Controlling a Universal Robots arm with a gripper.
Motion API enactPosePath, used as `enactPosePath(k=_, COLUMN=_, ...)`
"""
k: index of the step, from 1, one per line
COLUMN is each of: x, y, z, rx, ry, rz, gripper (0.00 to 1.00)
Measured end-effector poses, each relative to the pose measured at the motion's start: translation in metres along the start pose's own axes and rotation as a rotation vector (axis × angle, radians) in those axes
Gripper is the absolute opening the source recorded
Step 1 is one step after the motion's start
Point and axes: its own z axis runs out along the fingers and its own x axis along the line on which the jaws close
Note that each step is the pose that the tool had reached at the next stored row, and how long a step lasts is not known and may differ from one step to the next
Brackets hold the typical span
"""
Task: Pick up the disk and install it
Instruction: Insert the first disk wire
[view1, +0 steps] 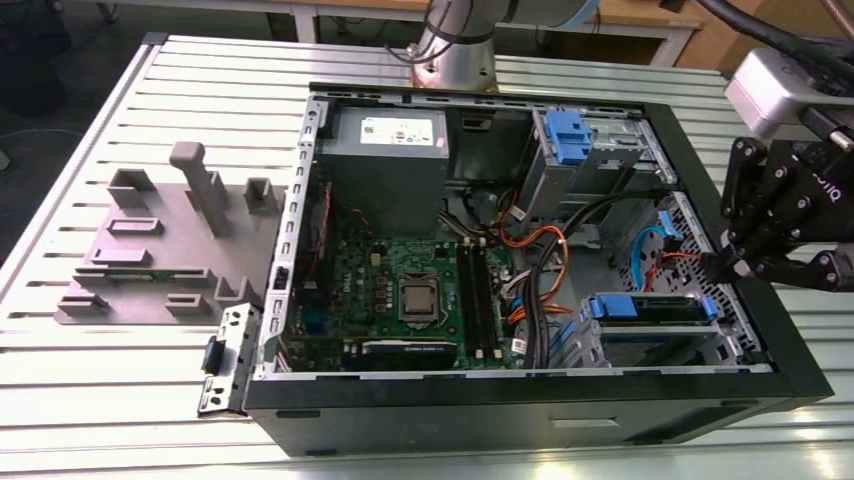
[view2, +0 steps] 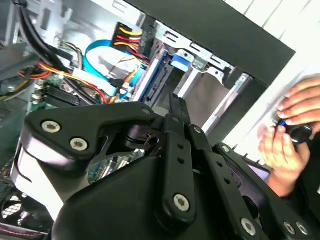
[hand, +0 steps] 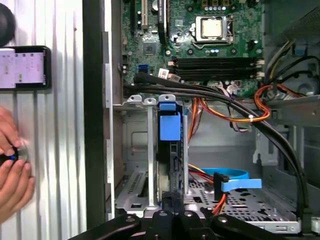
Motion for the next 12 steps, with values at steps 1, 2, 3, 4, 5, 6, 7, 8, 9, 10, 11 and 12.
enactPosePath(k=1, x=-0.001, y=-0.0002, z=0.0002, rx=-0.0002, ry=0.0105, rz=0.0, gripper=0.11)
enactPosePath(k=2, x=-0.0023, y=-0.0004, z=0.0005, rx=-0.0005, ry=0.0129, rz=0.0, gripper=0.11)
enactPosePath(k=3, x=-0.0035, y=-0.0008, z=0.0007, rx=-0.0009, ry=0.0129, rz=0.0, gripper=0.11)
enactPosePath(k=4, x=-0.0046, y=-0.0012, z=0.0007, rx=-0.0011, ry=0.013, rz=-0.001, gripper=0.11)
enactPosePath(k=5, x=-0.0055, y=-0.0018, z=0.0009, rx=-0.0014, ry=0.0129, rz=-0.001, gripper=0.11)
enactPosePath(k=6, x=-0.0066, y=-0.0026, z=0.001, rx=-0.0021, ry=0.0131, rz=-0.001, gripper=0.11)
enactPosePath(k=7, x=-0.0078, y=-0.0029, z=0.0012, rx=-0.0026, ry=0.0177, rz=-0.001, gripper=0.11)
enactPosePath(k=8, x=-0.0094, y=-0.003, z=0.0012, rx=-0.0028, ry=0.0272, rz=-0.001, gripper=0.11)
enactPosePath(k=9, x=-0.0112, y=-0.0031, z=0.0013, rx=-0.0028, ry=0.0345, rz=-0.001, gripper=0.11)
enactPosePath(k=10, x=-0.0131, y=-0.0033, z=0.0013, rx=-0.0027, ry=0.0415, rz=-0.001, gripper=0.11)
enactPosePath(k=11, x=-0.0151, y=-0.0034, z=0.0012, rx=-0.0026, ry=0.0501, rz=-0.001, gripper=0.11)
enactPosePath(k=12, x=-0.0169, y=-0.0034, z=0.0012, rx=-0.0024, ry=0.0565, rz=-0.001, gripper=0.11)
